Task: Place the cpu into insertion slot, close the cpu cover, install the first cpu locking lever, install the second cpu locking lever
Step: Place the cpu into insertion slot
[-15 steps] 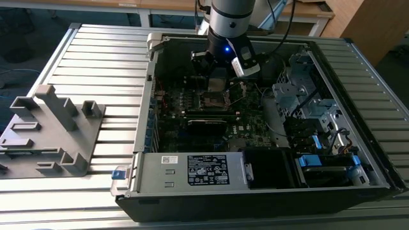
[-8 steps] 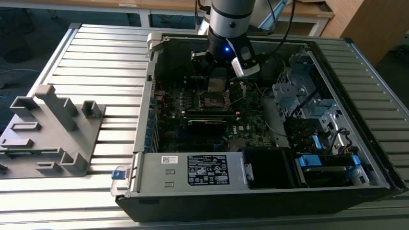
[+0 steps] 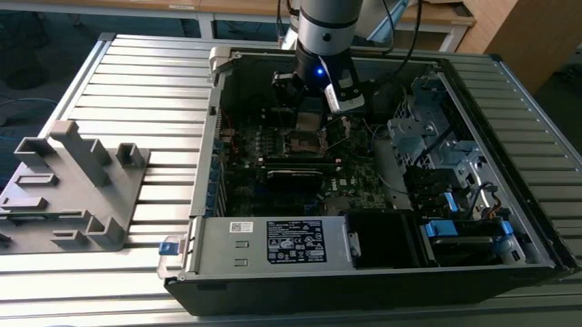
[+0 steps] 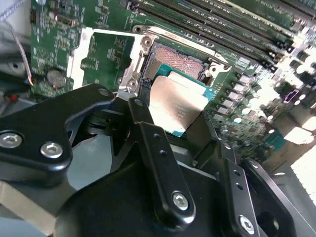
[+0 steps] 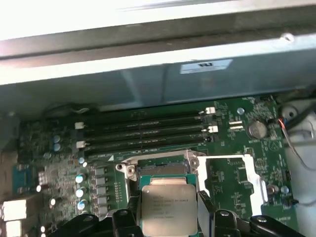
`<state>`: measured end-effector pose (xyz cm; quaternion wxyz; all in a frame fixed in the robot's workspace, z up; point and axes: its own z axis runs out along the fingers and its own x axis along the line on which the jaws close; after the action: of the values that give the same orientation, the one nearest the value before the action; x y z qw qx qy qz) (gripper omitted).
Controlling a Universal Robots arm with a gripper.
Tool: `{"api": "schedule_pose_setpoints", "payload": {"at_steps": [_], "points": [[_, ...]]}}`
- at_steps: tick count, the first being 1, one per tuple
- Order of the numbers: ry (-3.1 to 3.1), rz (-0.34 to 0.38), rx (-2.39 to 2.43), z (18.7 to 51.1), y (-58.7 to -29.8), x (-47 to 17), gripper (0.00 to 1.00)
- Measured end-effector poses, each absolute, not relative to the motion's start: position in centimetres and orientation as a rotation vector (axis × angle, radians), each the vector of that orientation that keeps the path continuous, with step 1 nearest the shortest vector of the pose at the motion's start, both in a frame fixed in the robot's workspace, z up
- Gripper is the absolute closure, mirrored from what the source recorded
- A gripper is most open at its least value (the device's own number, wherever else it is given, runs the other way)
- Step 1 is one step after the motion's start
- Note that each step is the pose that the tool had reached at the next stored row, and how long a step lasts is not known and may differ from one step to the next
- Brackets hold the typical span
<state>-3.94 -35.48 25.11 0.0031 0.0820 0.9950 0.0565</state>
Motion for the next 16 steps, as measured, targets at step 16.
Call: {"api": "schedule_pose_setpoints", "payload": {"at_steps": [16], "points": [[3.026, 0.172, 0.73, 24.54, -35.48, -3.93, 0.46]]}}
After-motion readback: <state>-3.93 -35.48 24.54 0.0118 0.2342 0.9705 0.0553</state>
